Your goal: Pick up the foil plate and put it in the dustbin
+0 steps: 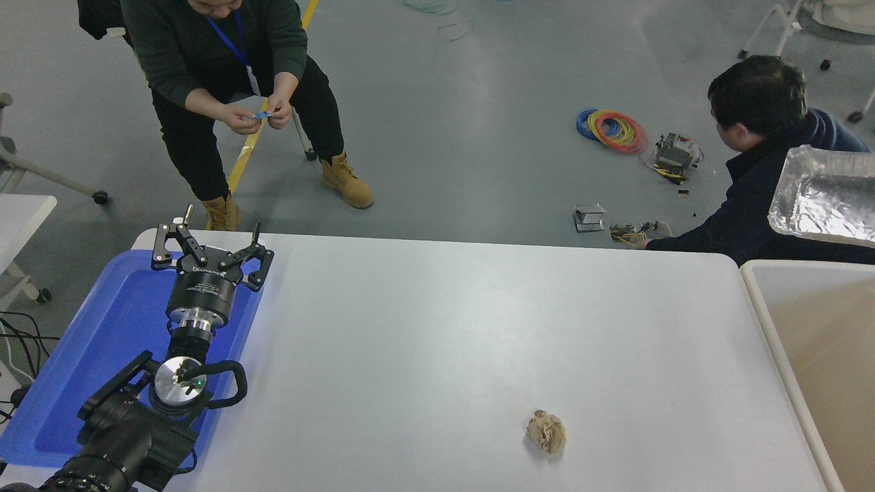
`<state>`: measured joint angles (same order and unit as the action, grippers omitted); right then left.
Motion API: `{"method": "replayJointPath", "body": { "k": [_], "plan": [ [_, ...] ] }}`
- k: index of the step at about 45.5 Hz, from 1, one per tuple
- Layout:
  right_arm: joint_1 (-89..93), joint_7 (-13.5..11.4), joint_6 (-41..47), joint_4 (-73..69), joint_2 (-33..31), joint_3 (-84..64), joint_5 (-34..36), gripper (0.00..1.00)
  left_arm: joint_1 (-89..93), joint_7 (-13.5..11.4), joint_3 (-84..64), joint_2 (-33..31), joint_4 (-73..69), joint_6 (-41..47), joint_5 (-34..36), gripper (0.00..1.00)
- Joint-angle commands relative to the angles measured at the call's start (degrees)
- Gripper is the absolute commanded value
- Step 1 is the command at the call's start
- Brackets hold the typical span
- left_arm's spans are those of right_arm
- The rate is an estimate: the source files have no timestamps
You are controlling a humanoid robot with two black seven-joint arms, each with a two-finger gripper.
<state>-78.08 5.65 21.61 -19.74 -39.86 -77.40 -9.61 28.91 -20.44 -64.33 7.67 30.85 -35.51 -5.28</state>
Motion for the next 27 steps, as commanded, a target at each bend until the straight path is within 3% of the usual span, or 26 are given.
{"method": "replayJointPath", "body": {
  "k": [1,27],
  "plan": [
    [11.3,-1.7,-5.5,8.0,-0.6,2.8,0.0,0.00,0.0,0.0,0.0,0.0,0.0,0.0,0.0,1.00],
    [33.2,-3.5,-18.0,11.9,0.7,16.5,-0.8,0.00,0.0,0.0,0.0,0.1,0.0,0.0,0.0,1.00]
  ]
}}
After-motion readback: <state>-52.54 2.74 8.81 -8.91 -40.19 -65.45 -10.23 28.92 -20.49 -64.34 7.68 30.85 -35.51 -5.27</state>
